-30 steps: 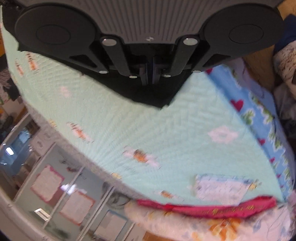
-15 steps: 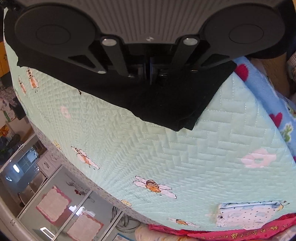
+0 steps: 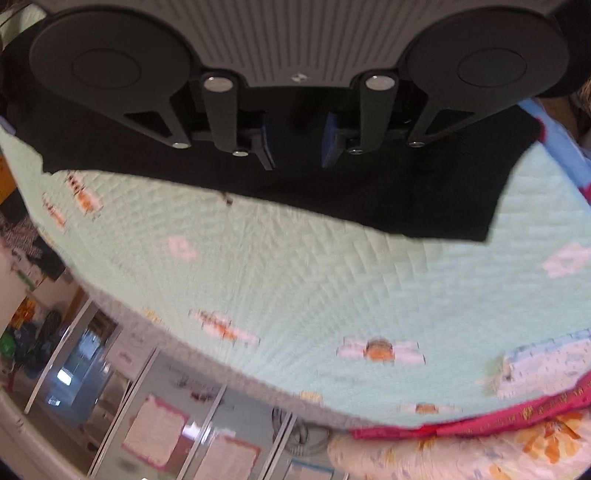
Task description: Fold clothes
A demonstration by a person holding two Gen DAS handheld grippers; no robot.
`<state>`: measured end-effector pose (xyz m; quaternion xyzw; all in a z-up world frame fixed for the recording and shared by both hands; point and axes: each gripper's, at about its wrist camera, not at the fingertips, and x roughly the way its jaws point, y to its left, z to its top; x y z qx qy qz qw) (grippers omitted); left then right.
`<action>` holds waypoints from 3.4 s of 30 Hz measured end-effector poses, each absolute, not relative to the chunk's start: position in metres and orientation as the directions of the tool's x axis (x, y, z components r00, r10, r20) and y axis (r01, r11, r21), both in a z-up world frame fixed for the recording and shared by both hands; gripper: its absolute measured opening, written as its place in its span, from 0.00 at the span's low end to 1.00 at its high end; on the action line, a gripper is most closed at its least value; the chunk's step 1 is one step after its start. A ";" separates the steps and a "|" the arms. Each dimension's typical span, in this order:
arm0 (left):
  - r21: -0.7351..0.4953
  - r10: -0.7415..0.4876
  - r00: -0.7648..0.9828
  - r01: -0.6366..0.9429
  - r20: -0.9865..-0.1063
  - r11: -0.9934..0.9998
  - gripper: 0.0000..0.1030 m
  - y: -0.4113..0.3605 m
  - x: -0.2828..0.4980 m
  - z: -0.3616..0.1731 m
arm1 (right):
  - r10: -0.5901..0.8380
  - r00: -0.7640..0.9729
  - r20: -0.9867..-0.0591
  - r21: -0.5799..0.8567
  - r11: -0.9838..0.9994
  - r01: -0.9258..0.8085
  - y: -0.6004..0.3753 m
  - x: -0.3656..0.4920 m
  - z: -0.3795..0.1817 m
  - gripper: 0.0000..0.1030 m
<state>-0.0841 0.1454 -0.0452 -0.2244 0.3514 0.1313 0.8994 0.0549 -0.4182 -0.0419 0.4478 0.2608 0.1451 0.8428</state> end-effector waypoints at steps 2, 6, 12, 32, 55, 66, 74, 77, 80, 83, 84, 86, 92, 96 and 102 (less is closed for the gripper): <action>-0.319 0.078 0.715 -0.404 -0.695 0.857 0.25 0.152 -0.082 -0.054 | 0.412 0.845 -0.342 0.852 0.514 0.094 -0.450 0.074 -0.062 0.48; -0.334 0.076 0.711 -0.419 -0.699 0.844 0.19 0.160 -0.082 -0.059 | 0.361 0.858 -0.367 0.893 0.394 0.216 -0.481 0.085 -0.083 0.07; -0.303 0.093 0.696 -0.423 -0.712 0.854 0.18 0.153 -0.081 -0.055 | 0.290 0.877 -0.383 0.799 0.580 0.157 -0.456 0.067 -0.050 0.28; -0.389 -0.073 0.772 -0.234 -0.632 0.891 0.32 0.108 -0.099 -0.020 | 0.326 0.889 -0.321 0.689 0.725 -0.017 -0.469 -0.044 -0.009 0.41; -0.540 -0.231 0.718 -0.233 -0.657 0.809 0.36 0.118 -0.133 -0.053 | 0.497 0.730 -0.468 0.671 0.738 -0.073 -0.381 -0.075 -0.056 0.27; -0.290 -0.055 0.670 -0.243 -0.740 0.926 0.58 0.103 -0.122 -0.035 | 0.556 0.660 -0.505 0.455 0.821 -0.344 -0.291 -0.062 0.001 0.31; -0.148 0.000 0.642 -0.177 -0.767 0.973 0.48 0.088 -0.119 -0.043 | 0.511 0.567 -0.646 0.285 0.851 -0.442 -0.239 -0.060 -0.018 0.30; -0.105 0.029 0.641 -0.170 -0.767 0.980 0.32 0.082 -0.123 -0.040 | 0.524 0.563 -0.640 0.252 0.834 -0.490 -0.227 -0.075 -0.009 0.30; -0.073 0.046 0.638 -0.159 -0.769 0.985 0.29 0.078 -0.125 -0.039 | 0.595 0.522 -0.611 0.244 0.769 -0.591 -0.195 -0.082 0.002 0.30; -0.025 0.078 0.629 -0.154 -0.774 0.988 0.30 0.070 -0.122 -0.044 | 0.659 0.464 -0.592 0.271 0.705 -0.655 -0.156 -0.075 0.003 0.30; -0.005 0.091 0.626 -0.150 -0.775 0.989 0.30 0.067 -0.122 -0.045 | 0.679 0.443 -0.585 0.280 0.682 -0.675 -0.143 -0.072 0.003 0.30; 0.042 0.121 0.619 -0.141 -0.776 0.989 0.30 0.060 -0.120 -0.046 | 0.686 0.392 -0.613 0.299 0.661 -0.688 -0.117 -0.067 -0.003 0.30; 0.243 0.267 0.550 -0.118 -0.791 0.963 0.62 0.039 -0.105 -0.043 | 0.653 0.315 -0.689 0.359 0.685 -0.634 -0.089 -0.060 -0.022 0.40; 0.287 0.320 0.503 -0.144 -0.803 0.947 0.75 0.040 -0.097 -0.040 | 0.665 0.248 -0.704 0.421 0.672 -0.609 -0.085 -0.059 -0.019 0.66; -0.011 0.118 0.484 -0.255 -0.867 0.967 0.75 0.088 -0.103 -0.031 | 0.653 0.297 -0.697 0.355 0.674 -0.648 -0.080 -0.063 0.005 0.67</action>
